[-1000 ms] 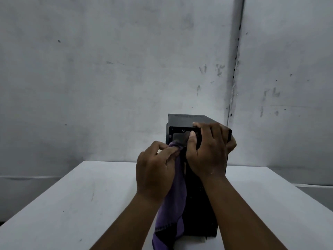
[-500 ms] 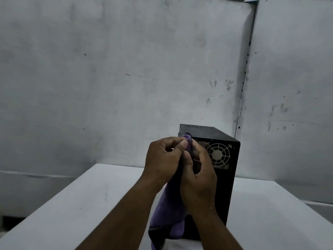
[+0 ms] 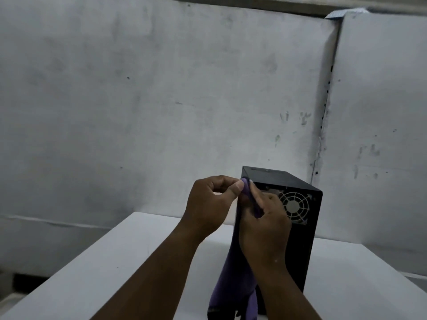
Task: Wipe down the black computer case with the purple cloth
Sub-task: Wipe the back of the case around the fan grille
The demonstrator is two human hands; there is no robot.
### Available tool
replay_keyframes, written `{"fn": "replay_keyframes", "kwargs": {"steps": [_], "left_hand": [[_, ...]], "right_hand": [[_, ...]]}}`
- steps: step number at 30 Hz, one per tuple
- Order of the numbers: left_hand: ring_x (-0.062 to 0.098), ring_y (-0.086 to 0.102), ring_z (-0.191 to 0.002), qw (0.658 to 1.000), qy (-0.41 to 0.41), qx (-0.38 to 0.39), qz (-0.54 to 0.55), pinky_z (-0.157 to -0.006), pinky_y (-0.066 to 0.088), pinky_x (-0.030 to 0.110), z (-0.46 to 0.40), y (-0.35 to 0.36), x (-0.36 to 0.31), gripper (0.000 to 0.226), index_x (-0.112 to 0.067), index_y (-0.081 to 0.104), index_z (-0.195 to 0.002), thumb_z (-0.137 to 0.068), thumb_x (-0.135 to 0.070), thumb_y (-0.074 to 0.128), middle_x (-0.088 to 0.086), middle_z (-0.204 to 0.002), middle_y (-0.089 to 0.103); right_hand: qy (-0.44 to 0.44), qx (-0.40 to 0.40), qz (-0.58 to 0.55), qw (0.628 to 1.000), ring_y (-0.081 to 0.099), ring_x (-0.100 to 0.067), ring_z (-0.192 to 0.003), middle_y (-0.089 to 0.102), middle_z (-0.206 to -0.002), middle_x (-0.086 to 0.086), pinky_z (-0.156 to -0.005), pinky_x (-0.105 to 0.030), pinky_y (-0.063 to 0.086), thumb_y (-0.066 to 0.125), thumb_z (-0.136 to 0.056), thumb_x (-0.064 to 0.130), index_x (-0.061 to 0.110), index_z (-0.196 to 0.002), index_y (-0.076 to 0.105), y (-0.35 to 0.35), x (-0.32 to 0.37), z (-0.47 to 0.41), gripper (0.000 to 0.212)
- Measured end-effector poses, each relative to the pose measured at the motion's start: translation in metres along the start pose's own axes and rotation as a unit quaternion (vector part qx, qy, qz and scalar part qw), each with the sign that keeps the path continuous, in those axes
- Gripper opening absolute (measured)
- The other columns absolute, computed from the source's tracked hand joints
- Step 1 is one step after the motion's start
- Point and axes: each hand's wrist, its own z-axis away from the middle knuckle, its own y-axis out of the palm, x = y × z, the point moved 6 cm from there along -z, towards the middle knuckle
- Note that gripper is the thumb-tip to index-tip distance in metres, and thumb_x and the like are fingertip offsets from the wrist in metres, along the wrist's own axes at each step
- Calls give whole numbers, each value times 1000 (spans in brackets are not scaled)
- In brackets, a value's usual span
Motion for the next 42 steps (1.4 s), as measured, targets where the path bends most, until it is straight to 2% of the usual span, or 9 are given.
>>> {"fn": "replay_keyframes", "kwargs": {"steps": [4, 9, 13, 18, 23, 27, 31, 37, 42], "left_hand": [[1, 58, -112, 991, 48, -36, -123, -86, 47, 12, -7, -8, 6, 24, -37, 70, -121, -99, -28, 69, -21, -124, 64], [8, 46, -136, 970, 74, 46, -228, -114, 43, 31, -15, 5, 25, 41, -33, 56, -143, -103, -23, 61, -11, -149, 52], [9, 40, -144, 961, 60, 114, -247, -122, 35, 35, -13, 22, 40, 42, -35, 51, -148, -107, -26, 54, -12, -156, 47], [8, 39, -146, 964, 78, 125, -219, -123, 33, 35, -17, 40, 43, 45, -37, 47, -150, -107, -25, 52, -13, -157, 46], [7, 33, -149, 963, 86, 139, -214, -124, 28, 30, -25, 61, 40, 47, -37, 42, -154, -109, -27, 49, -13, -162, 40], [6, 30, -149, 954, 98, 152, -240, -123, 25, 27, -31, 80, 44, 42, -36, 48, -150, -109, -30, 48, -16, -161, 40], [7, 43, -134, 957, 140, 109, -228, -111, 43, 35, -35, 86, 53, 31, -33, 57, -137, -106, -31, 52, -16, -140, 54], [6, 45, -128, 972, 169, 32, -163, -103, 39, 18, -29, 95, 64, 26, -28, 60, -127, -102, -29, 55, -17, -129, 55], [8, 44, -128, 973, 180, 11, -147, -103, 42, 22, -29, 98, 68, 24, -28, 59, -125, -102, -31, 54, -19, -129, 54]], "right_hand": [[-46, -35, 52, 997, 63, -4, -97, 70, -107, 4, -87, -17, 51, 76, -93, 13, 15, -125, 72, -3, -12, -8, 32], [-95, 11, 104, 990, 55, 0, -72, 62, -86, 4, -67, -8, 45, 74, -94, 18, 11, -106, 80, 7, -36, -1, 15], [-68, 65, 123, 988, 54, 2, -69, 59, -86, 5, -60, -10, 43, 61, -96, 31, 9, -104, 81, 11, -60, 26, 30], [-102, 4, 123, 987, 60, -7, -73, 65, -90, -1, -63, -19, 54, 71, -93, 17, 6, -109, 79, -3, -69, 12, 20], [-135, -28, 137, 981, 55, -2, -79, 65, -90, -6, -75, -2, 45, 74, -92, 6, 3, -111, 78, -9, -72, 0, 19], [-154, 18, 161, 975, 61, -10, -77, 64, -91, -9, -69, -18, 57, 77, -85, 2, 2, -106, 78, -2, -86, 26, 21], [-149, 24, 157, 976, 58, -7, -78, 65, -91, -8, -75, -5, 48, 78, -84, 0, 0, -104, 78, -8, -86, 22, 20], [-149, 6, 149, 978, 46, 1, -79, 62, -89, -8, -75, 0, 42, 74, -87, 1, -3, -102, 77, -12, -87, 12, 15], [-135, 30, 154, 978, 50, 0, -80, 63, -89, -8, -76, -1, 44, 79, -83, -2, -3, -99, 77, -12, -100, 38, 17]]}}
